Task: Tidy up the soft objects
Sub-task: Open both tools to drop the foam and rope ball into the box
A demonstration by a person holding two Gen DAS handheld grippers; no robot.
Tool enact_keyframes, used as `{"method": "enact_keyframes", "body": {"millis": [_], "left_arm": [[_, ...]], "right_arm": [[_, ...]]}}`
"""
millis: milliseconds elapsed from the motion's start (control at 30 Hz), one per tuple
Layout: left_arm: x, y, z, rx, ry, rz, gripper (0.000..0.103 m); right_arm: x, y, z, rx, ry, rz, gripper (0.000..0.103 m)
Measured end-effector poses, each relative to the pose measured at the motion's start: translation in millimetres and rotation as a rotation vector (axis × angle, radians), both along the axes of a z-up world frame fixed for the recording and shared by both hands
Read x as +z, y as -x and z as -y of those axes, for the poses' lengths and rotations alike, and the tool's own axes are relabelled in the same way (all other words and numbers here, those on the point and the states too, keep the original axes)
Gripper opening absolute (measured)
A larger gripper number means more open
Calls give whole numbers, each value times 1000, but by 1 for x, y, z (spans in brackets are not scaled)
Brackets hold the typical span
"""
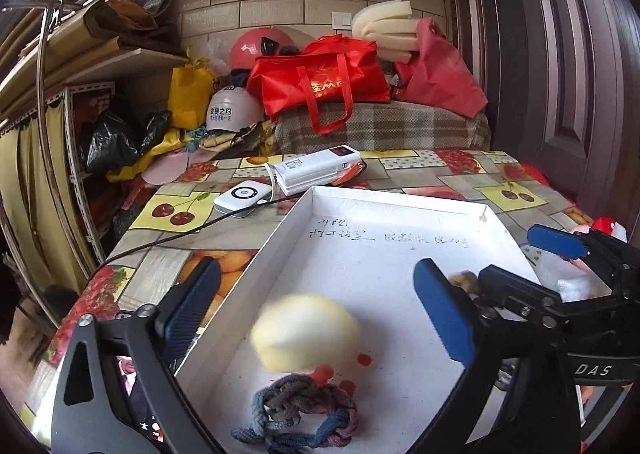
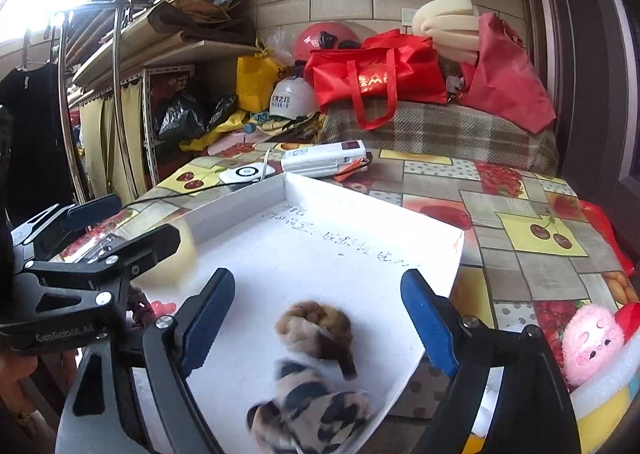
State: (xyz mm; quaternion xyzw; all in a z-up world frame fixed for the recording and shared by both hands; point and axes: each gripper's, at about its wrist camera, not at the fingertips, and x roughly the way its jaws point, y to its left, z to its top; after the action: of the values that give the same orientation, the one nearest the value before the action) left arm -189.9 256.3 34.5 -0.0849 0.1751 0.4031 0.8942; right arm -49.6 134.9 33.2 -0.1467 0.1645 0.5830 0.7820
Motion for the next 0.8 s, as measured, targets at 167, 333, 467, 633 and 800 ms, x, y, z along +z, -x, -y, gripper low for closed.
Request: {"method": "enact_keyframes", "body": {"millis": [167,333,467,633,800], "left_arm": [[2,2,5,15,-35,8,101],[3,4,8,17,-48,10,101],[3,4,8,17,-48,11,101],[5,5,10,23,-62,18,101],[8,6,15,23,-73,23,101]], "right_arm": [[2,-3,6,-13,-31,-9,89],[4,-2,8,-24,-51,-4,91],[5,2,9,-26,-62,14,91],[6,3,13,-28,-84,27,92],[9,1,23,-52,-126,29,92]]}}
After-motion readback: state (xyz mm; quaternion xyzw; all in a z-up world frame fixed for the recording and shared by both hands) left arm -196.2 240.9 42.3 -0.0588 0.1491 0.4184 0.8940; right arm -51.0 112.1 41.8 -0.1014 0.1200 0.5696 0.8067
